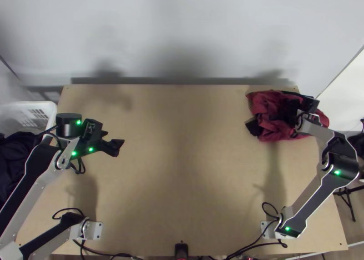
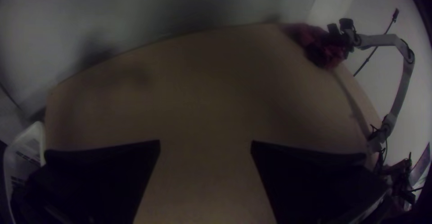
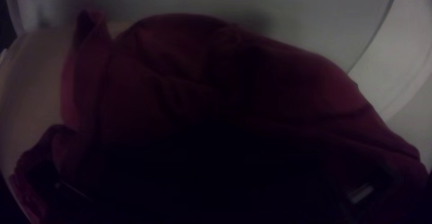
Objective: Fold the t-shirt
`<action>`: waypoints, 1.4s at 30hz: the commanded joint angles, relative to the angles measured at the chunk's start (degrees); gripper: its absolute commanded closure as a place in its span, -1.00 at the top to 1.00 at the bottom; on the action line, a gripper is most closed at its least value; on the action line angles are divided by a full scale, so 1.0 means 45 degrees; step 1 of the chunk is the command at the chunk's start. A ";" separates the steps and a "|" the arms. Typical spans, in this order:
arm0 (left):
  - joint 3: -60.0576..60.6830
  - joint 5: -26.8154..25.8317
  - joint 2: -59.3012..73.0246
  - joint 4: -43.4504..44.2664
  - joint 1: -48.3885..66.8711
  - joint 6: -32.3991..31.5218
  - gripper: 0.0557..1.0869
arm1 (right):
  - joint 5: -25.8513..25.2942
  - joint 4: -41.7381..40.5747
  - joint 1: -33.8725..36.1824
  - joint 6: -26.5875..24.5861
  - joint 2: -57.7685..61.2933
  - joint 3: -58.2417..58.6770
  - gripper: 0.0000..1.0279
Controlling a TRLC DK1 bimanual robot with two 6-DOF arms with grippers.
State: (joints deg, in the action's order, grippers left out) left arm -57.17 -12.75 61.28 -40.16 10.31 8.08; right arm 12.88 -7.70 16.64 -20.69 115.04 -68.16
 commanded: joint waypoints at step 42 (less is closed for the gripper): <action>0.8114 0.5490 -1.1293 0.5859 0.0054 0.4260 0.90 | -0.6496 -0.1061 -0.5769 -0.0989 -2.1210 1.1104 0.93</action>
State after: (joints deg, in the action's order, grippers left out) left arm -35.79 7.53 29.87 -23.22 10.39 16.27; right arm -11.46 -7.03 -3.44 -23.31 35.77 -31.73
